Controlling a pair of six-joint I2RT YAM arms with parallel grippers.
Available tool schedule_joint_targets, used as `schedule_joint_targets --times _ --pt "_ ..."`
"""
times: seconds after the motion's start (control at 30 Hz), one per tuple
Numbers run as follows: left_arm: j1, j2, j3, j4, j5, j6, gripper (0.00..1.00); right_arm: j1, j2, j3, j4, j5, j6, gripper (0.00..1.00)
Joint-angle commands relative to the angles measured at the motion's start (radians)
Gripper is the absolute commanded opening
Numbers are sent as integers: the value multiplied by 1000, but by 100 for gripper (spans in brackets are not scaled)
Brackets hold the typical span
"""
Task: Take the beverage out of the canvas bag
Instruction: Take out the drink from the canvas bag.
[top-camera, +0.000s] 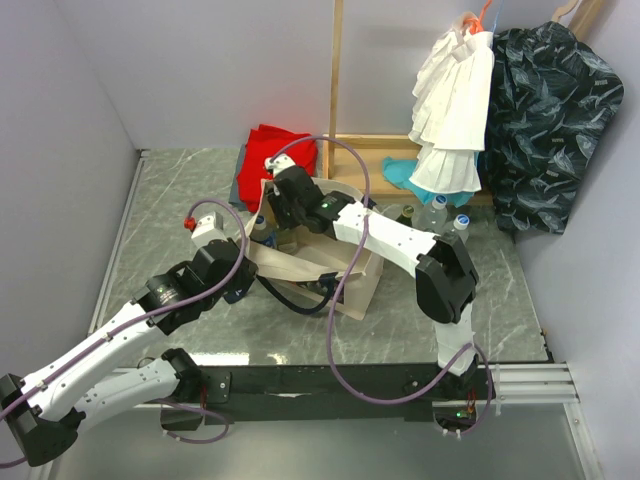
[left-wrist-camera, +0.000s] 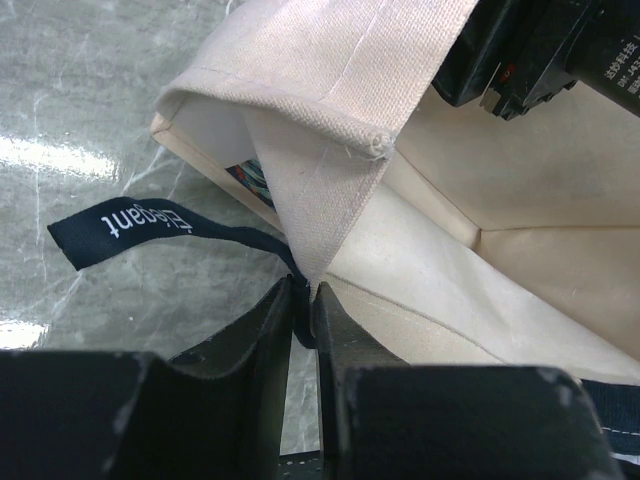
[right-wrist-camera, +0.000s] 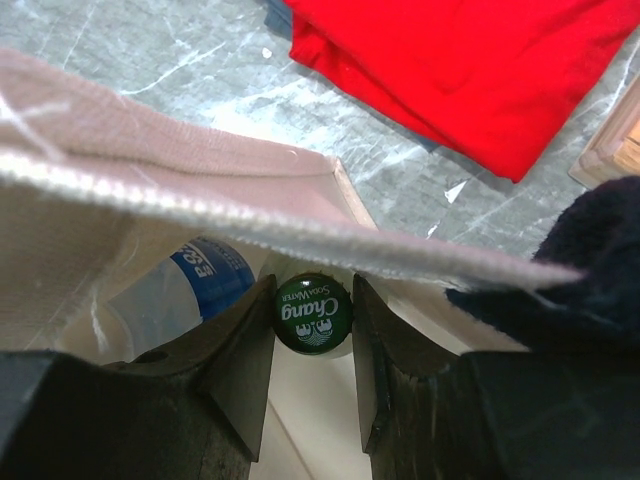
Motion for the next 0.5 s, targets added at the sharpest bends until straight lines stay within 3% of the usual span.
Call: schedule_joint_targets --times 0.0,0.47 --pt "-2 4 -7 -40 -1 7 20 7 -77 16 -32 105 -30 0" --pt "-2 4 -8 -36 0 9 19 13 -172 -58 3 194 -32 0"
